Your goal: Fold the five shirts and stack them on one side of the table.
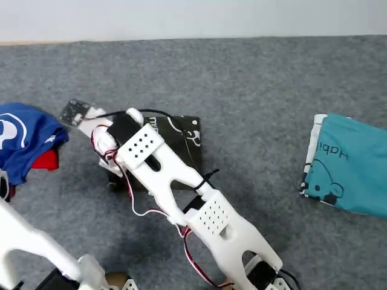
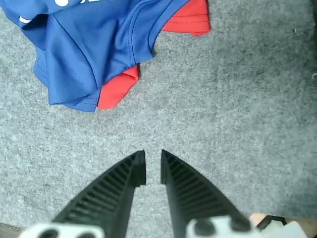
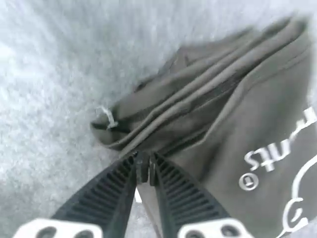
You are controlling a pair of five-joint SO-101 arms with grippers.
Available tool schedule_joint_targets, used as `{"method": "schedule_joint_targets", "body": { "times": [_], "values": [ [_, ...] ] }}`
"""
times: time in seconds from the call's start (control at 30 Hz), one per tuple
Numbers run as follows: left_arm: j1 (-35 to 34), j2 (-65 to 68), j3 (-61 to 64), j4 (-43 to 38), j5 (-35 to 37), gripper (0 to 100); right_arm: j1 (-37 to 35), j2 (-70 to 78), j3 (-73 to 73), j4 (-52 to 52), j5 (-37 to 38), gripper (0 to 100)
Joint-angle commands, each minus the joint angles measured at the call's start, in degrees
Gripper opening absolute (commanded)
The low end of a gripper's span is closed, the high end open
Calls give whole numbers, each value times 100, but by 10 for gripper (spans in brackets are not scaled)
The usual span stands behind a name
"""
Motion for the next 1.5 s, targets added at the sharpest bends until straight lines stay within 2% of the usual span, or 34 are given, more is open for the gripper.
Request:
{"method": "schedule_joint_targets", "body": {
  "times": [0.0,0.23,0.37,0.53,0.8,0.87,0.97,1.1,1.3,1.47],
  "values": [
    [-9,-176,13,123,18,58,75,-66,-545,84,70,10],
    [-9,-176,13,123,18,58,980,-198,-255,338,44,9],
    [-9,-176,13,123,18,58,1121,-813,791,338,44,9],
    [0,-176,13,105,18,58,866,-1218,2040,92,26,9],
    [0,-176,22,105,18,58,-22,-418,2075,-1393,97,9],
    [-9,-176,22,105,18,58,-268,-356,1908,-1464,264,9],
    [-9,-176,22,105,18,58,-514,-321,1670,-1349,352,9],
    [-9,-176,22,114,18,58,-497,-391,1284,-1051,352,9],
    [-9,-176,22,105,18,58,-356,-479,-70,295,334,11],
    [-9,-176,22,97,18,58,22,-760,466,330,123,11]
  ]
}}
